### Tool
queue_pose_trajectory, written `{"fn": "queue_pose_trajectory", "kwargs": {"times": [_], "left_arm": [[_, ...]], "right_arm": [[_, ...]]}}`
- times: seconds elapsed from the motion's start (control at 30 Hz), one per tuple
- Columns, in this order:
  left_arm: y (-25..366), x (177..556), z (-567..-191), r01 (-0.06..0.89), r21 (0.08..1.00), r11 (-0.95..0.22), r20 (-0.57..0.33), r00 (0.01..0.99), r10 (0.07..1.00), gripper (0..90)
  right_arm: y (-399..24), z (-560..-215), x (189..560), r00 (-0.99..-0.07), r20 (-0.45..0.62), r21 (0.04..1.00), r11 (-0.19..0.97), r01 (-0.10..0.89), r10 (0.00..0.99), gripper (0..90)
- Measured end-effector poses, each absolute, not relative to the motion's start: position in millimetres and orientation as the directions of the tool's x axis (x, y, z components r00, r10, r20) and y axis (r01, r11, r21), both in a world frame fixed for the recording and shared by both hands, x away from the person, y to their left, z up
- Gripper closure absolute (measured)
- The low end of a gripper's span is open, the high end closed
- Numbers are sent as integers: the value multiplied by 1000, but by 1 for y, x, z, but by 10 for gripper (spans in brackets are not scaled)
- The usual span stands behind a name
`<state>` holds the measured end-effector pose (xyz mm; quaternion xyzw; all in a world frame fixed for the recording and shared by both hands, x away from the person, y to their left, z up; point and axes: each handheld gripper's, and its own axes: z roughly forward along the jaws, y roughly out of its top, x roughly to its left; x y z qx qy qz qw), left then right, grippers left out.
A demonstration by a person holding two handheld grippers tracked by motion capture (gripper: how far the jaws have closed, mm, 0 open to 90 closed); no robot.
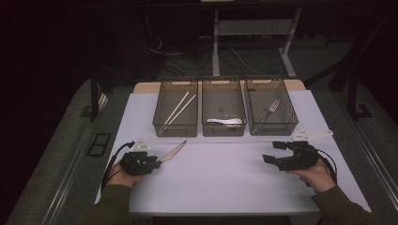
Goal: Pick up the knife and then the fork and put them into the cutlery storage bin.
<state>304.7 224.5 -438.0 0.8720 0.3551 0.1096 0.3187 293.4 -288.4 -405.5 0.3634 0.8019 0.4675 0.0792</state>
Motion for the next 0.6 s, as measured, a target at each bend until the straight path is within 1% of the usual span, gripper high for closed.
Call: {"fn": "queue_pose_trajectory", "kwargs": {"times": [0.1,0.27,0.43,0.6], "left_arm": [[228,303,-438,549,634,-544,-37,725,688,711],[232,300,-439,554,638,-535,-56,727,685,715],[234,302,-441,570,648,-505,-87,714,695,773],[233,301,-441,568,647,-510,-76,713,697,785]], "right_arm": [[-288,-408,292,-724,216,804,301,513,655,245],[-287,-408,291,-724,219,800,304,517,654,245],[-286,-410,291,-728,217,797,312,517,650,245],[-284,-410,291,-735,224,792,320,520,640,247]]}}
